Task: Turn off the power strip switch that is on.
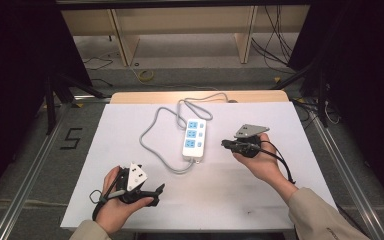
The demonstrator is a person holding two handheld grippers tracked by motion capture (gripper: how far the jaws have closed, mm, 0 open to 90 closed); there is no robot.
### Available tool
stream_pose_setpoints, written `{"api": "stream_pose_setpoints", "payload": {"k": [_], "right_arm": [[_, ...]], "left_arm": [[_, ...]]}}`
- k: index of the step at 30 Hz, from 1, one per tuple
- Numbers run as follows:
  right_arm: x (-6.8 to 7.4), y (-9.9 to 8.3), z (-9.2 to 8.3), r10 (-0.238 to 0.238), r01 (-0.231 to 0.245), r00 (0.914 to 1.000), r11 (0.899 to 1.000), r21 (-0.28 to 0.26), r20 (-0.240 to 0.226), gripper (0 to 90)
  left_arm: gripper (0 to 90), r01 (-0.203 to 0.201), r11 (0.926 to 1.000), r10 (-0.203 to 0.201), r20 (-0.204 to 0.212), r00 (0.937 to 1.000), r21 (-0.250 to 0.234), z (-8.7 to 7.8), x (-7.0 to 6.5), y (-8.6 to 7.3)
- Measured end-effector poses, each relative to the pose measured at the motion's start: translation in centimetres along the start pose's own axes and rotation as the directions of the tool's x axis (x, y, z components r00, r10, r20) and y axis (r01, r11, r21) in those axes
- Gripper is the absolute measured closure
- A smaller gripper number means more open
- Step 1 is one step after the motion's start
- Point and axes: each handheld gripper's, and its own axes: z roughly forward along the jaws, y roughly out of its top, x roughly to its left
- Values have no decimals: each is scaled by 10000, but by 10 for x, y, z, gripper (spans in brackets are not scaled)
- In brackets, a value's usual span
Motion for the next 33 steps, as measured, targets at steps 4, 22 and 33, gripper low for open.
{"api": "stream_pose_setpoints", "payload": {"k": [4, 22, 33], "right_arm": [[0, 4, 7, -19, 19, 10000, 10000, -64, 19, 900], [-1, 14, 45, 202, -203, 9998, 9998, 86, 77, 900], [-4, 22, 67, 306, -306, 9995, 9982, 522, 18, 900]], "left_arm": [[67, 18, 10000, -18, 9, 10000, -12, 0, 0, 0], [70, 59, 10000, -59, 25, 10000, -8, 0, 0, -1], [72, 64, 10000, -64, 41, 10000, 5, 0, 0, -1]]}}
